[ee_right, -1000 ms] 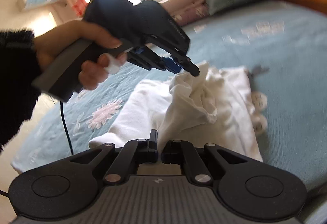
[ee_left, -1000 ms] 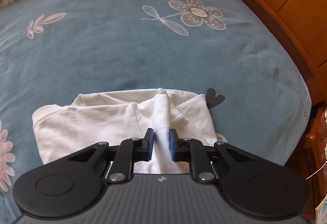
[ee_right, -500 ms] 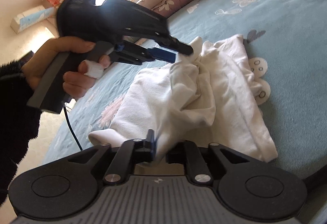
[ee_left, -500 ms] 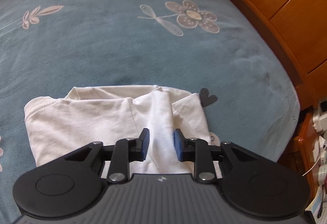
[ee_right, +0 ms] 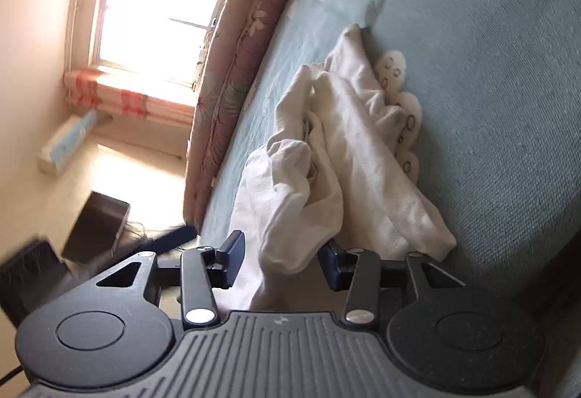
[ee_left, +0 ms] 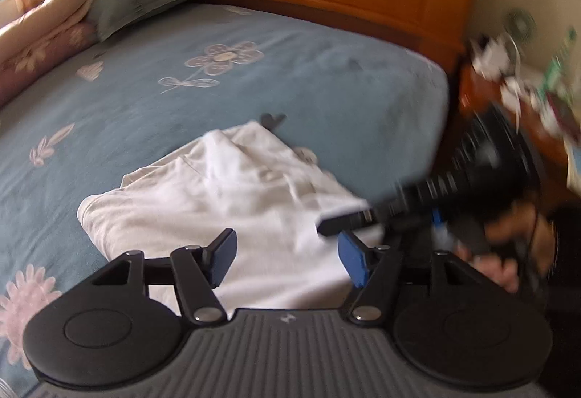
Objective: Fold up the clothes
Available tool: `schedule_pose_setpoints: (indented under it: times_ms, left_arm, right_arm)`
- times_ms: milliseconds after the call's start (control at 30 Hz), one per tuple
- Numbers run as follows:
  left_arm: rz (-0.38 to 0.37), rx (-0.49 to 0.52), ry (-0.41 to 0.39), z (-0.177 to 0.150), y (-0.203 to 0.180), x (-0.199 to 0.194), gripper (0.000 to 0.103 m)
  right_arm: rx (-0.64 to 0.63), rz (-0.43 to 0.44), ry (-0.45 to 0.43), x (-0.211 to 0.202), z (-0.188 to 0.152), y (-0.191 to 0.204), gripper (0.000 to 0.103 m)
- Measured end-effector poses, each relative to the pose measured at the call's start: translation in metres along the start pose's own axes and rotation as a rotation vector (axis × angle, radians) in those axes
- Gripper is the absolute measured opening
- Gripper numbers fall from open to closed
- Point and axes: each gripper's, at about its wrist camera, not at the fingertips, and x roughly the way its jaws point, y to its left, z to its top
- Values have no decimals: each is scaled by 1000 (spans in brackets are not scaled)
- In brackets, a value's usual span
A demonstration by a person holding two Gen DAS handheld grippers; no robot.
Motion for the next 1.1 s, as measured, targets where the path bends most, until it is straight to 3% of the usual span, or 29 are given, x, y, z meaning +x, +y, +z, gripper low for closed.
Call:
schedule_pose_setpoints:
  times_ms: [100,333,400,433,467,800,967,1100]
  left_arm:
    - [22,145,36,-8,-21,6,66]
    - [164,507,60,-27,-75,35,66]
    - [208,534,54,-28,-81,44,49]
    - [230,542,50,-28,-83,49,19]
    - [253,551,46,-28,-85,54,7]
    - [184,166,-140,-22,-39,7,5]
    - [149,71,-173,-27,-24,-7,5]
    - [146,51,-183,-34,-21,-10,5]
  right_arm:
    - [57,24,14,3,7,-4,57]
    - [126,43,51,14,19,-4,63]
    - [133,37,60,16,21,-1,65]
    - [137,35,65,17,22,0,66]
    - [140,32,70,19,22,1,67]
    - [223,23,105,34,42,13,80]
    - [223,14,147,57,49,23,81]
    - [148,-43,160,71,59,33,82]
